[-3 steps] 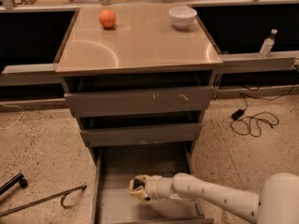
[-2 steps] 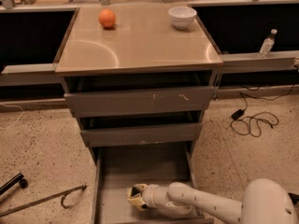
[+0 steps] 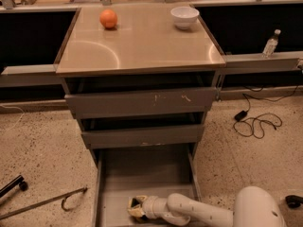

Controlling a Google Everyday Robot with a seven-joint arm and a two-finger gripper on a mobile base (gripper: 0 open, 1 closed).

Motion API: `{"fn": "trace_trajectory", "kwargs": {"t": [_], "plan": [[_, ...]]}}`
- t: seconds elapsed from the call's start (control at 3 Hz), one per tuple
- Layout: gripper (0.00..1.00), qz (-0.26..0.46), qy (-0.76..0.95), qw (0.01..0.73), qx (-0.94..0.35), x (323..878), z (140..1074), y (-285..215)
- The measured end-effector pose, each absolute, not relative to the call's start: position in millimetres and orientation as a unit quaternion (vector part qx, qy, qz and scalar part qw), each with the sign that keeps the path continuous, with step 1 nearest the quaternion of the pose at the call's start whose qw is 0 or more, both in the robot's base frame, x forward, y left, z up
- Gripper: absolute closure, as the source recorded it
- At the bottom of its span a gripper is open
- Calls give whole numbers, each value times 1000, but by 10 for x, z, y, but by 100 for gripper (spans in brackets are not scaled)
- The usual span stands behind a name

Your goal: Place sponge into bottom drawer

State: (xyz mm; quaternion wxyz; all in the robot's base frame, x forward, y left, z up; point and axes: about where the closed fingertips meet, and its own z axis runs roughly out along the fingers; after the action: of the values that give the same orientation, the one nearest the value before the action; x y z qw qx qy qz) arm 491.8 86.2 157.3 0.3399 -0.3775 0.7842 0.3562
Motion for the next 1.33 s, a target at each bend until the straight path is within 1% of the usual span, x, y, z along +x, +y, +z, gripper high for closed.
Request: {"fn": "trace_trajectory", "kwargs": {"t": [0.33, 1.33], "plan": [[81, 356, 784, 340, -378, 4917, 1573, 863], [11, 356, 784, 340, -378, 4917, 1573, 863]]}}
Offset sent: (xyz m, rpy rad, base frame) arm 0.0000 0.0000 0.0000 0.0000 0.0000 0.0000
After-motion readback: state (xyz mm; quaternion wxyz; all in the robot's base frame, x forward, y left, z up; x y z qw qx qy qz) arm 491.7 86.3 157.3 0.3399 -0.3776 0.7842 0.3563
